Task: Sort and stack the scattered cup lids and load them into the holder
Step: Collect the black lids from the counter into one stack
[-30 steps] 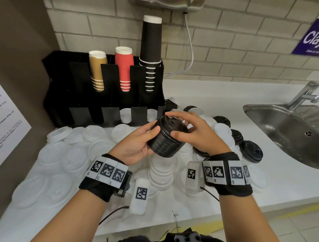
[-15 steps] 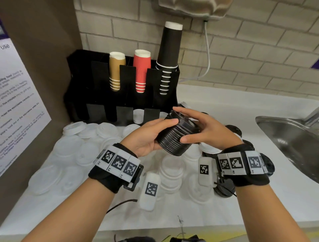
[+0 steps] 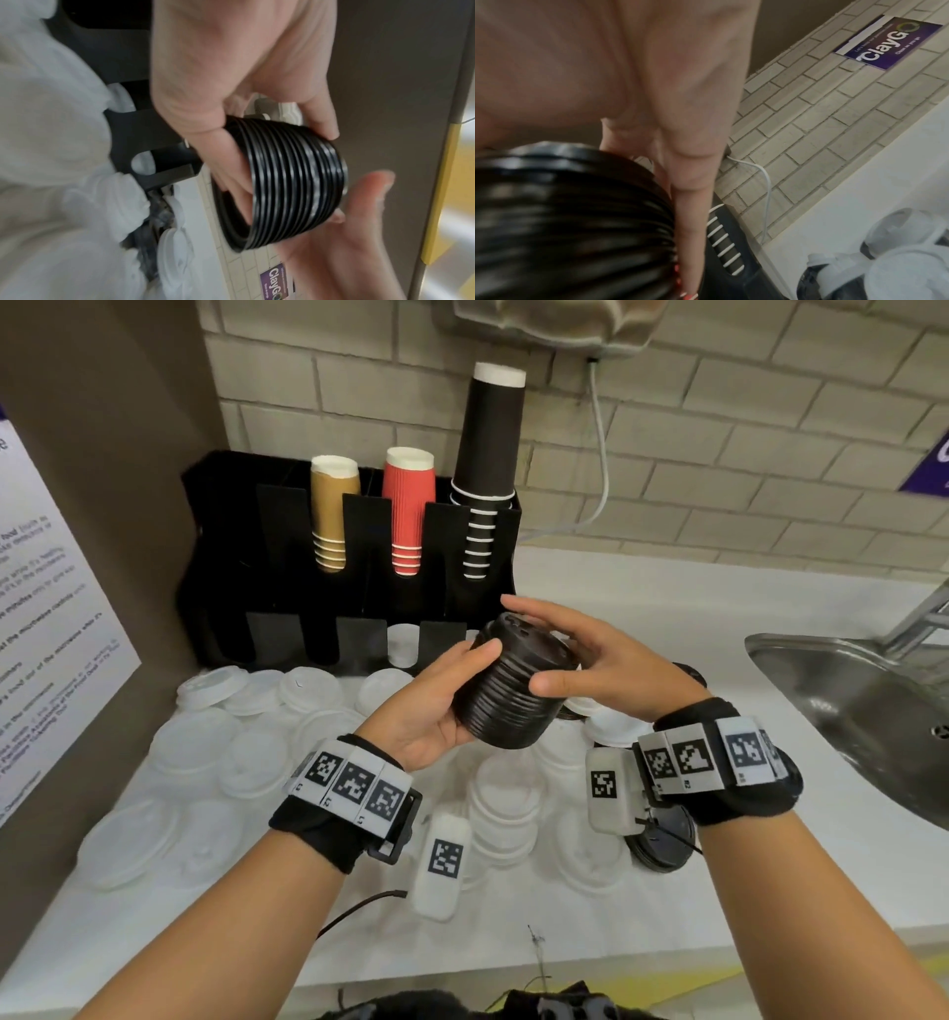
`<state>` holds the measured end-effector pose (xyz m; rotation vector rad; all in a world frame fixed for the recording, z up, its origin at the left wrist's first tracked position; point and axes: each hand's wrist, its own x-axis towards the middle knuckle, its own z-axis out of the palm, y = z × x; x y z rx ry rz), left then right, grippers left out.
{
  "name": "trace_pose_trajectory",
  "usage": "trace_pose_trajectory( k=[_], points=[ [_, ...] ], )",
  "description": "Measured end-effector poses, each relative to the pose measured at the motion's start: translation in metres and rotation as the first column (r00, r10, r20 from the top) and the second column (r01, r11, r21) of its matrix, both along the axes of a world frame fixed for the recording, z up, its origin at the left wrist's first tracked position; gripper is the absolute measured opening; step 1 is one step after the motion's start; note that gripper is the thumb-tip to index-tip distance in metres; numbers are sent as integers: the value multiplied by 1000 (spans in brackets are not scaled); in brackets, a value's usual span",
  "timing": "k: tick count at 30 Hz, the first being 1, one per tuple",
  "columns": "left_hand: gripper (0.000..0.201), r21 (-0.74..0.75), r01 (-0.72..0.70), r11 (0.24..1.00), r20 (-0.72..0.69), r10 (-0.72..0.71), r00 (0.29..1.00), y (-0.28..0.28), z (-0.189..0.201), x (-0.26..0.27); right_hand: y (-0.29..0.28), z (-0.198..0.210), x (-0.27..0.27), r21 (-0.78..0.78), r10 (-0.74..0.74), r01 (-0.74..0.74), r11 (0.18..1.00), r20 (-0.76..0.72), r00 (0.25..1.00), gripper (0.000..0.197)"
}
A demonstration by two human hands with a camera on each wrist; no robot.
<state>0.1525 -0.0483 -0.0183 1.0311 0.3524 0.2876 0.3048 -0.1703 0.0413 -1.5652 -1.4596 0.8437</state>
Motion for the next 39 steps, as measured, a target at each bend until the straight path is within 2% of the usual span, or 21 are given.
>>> trace_pose_trajectory(
  k=[2,5,6,7,9,11,13,15,20,24,30,33,36,39],
  points=[
    [80,-63,15,998,47,-12,999,-3,-8,1,-6,5,5,-10,-29,29,1000,8,1000,74],
    [77,-161,40,986,119,-21,993,-3,-18,2,-23,9,19,2,-196,197,980,70,978,43],
    [74,-183,37,982,134,-12,991,-2,-20,3,-30,7,25,-13,-247,253,967,171,954,33],
    [70,-200,26,980,139,2,990,-1,-20,4,-38,3,31,-75,-246,286,955,333,910,28],
    [66,-220,11,975,139,20,990,0,-20,6,-54,-13,40,-338,-82,364,868,626,775,34],
    [63,-214,17,977,138,13,990,0,-18,8,-71,-34,41,-522,66,465,715,713,698,54],
    [59,-183,25,983,129,-2,992,0,-13,10,-82,-52,35,-556,70,527,643,727,683,72],
    [56,-162,40,986,111,-22,994,-5,-10,14,-91,-65,29,-548,76,551,630,749,658,81],
    [57,-147,84,986,107,-68,992,-17,-6,20,-95,-81,19,-526,90,572,629,780,619,91],
    [63,-142,86,986,115,-70,991,-23,-7,21,-99,-85,22,-514,87,575,637,789,609,89],
    [47,-176,103,979,128,-81,988,-28,-8,19,-106,-92,32,-479,-13,555,680,749,662,76],
    [49,-168,87,982,132,-65,989,-29,-9,17,-109,-86,38,-436,-55,542,719,741,669,74],
    [49,-163,82,983,127,-62,990,-29,-11,17,-113,-54,47,-370,-179,510,777,647,741,71],
    [45,-147,91,985,119,-74,990,-29,-12,18,-113,-10,53,-188,-352,481,856,469,810,61]
  ],
)
